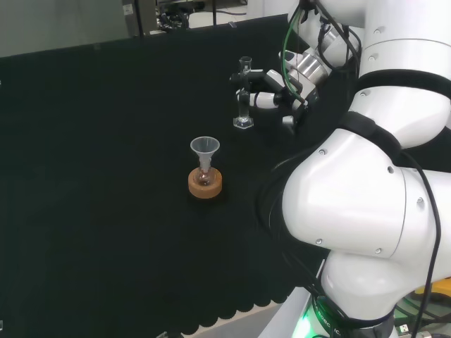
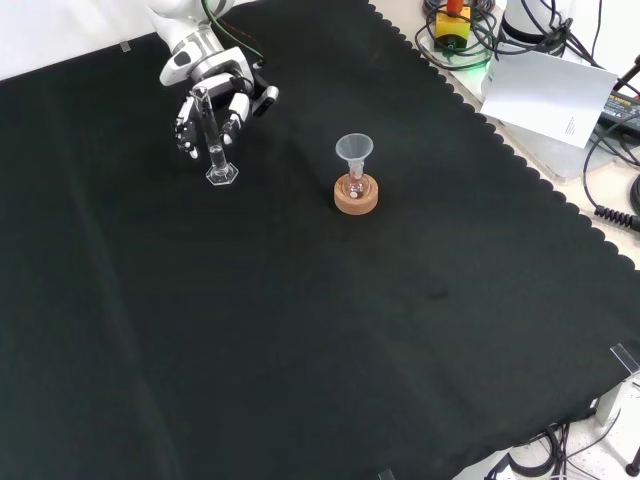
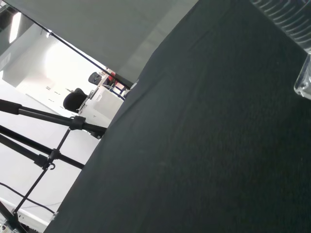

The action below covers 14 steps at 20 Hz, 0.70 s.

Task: Pick up the graduated cylinder.

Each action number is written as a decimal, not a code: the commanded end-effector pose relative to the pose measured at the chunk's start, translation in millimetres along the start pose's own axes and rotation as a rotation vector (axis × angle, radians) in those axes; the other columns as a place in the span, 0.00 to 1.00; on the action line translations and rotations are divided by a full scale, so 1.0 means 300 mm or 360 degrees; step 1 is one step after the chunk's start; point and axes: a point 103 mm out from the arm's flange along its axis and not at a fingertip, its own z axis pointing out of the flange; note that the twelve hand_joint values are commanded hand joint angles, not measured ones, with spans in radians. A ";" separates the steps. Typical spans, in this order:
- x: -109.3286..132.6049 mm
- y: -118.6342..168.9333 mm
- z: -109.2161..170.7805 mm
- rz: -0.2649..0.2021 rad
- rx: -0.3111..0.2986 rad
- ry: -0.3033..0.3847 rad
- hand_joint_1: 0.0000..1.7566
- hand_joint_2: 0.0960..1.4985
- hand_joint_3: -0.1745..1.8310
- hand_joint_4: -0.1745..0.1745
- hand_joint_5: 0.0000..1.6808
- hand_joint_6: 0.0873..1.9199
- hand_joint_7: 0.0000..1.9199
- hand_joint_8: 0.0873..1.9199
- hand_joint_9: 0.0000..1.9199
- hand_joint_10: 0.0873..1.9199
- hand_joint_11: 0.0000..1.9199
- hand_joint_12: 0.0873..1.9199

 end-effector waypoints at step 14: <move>0.023 0.011 -0.029 0.0019 -0.0012 -0.0146 0.61 0.77 0.08 0.38 0.52 0.57 0.50 0.24 0.63 0.07 0.58 0.44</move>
